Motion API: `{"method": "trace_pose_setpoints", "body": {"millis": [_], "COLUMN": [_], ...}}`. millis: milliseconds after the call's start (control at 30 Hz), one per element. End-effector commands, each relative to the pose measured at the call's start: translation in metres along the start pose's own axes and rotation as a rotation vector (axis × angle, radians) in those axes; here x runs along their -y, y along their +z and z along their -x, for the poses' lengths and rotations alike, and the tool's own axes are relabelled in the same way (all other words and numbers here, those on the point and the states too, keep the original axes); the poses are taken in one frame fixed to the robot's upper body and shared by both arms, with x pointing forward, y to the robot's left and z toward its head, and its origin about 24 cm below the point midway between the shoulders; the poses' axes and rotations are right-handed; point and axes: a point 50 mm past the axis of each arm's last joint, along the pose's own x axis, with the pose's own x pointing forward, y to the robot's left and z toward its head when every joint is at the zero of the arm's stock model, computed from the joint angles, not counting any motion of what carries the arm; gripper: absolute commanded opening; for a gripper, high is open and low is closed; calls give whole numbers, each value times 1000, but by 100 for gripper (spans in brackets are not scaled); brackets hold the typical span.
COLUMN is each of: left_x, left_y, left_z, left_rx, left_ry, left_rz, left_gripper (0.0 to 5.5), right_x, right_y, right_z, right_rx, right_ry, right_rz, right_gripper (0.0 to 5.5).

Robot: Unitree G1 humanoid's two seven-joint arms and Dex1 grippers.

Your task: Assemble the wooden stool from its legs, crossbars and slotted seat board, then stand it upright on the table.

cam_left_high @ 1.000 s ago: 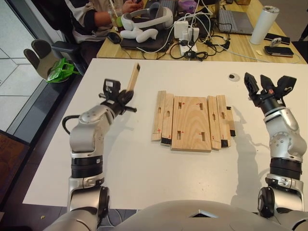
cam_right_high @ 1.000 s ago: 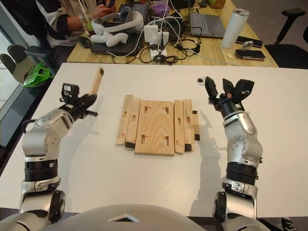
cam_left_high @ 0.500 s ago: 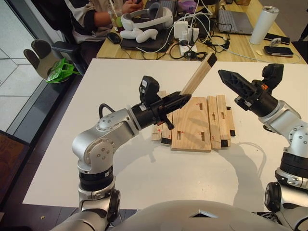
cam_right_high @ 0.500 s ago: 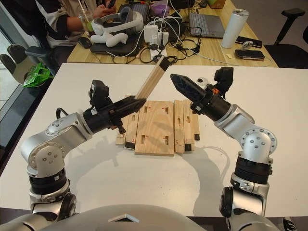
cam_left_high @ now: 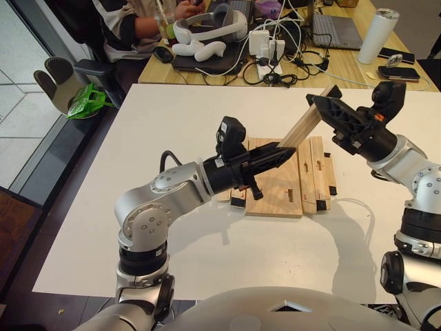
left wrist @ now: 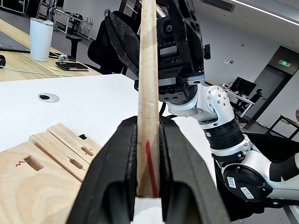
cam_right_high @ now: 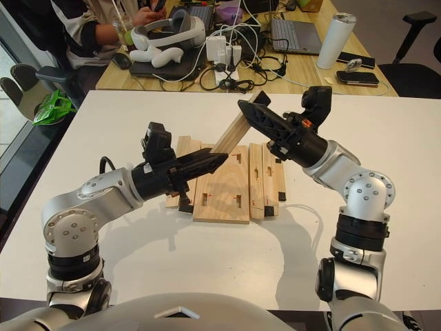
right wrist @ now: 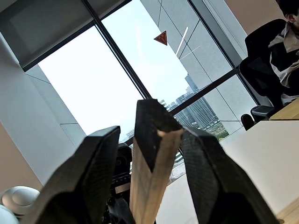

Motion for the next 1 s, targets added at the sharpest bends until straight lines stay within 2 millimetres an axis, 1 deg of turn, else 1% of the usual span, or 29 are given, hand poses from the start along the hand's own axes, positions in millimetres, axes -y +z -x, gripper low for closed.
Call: {"method": "trace_pose_setpoints", "body": {"millis": [33, 133, 233, 400, 567, 600, 700, 767, 867, 933, 1000], "left_x": [0, -1, 1, 4, -1, -2, -3, -2, -2, -3, -4], "left_y": [1, 8, 14, 11, 9, 9, 7, 4, 2, 4, 4], "left_z": [0, 0, 1, 3, 3, 3, 3, 3, -3, -4, -3], "left_rx": [11, 56, 97, 90, 77, 79, 71, 49, -11, -19, -21], "left_ry": [-1, -5, -27, -52, -11, -5, 6, -22, -83, -99, -89], "left_rz": [19, 46, 71, 104, 105, 102, 95, 96, 79, 65, 58], "left_gripper": [41, 41, 41, 41, 41, 78, 122, 150, 193, 224, 269], "right_x": [-8, -10, -11, -13, -14, -14, -14, -15, -20, -22, -22], "right_y": [4, 3, 3, 4, 3, 3, 2, -1, -6, -6, -5], "right_z": [-1, 1, 2, 4, 6, 6, 6, 9, 22, 28, 31], "right_rx": [-16, -29, -38, -43, -38, -37, -32, -22, 26, 55, 64], "right_ry": [58, 74, 90, 117, 123, 123, 122, 117, 71, 48, 27], "right_rz": [-11, -24, -32, -45, -48, -49, -49, -46, -23, -12, -5], "right_gripper": [167, 104, 68, 48, 45, 45, 37, 37, 37, 37, 37]}}
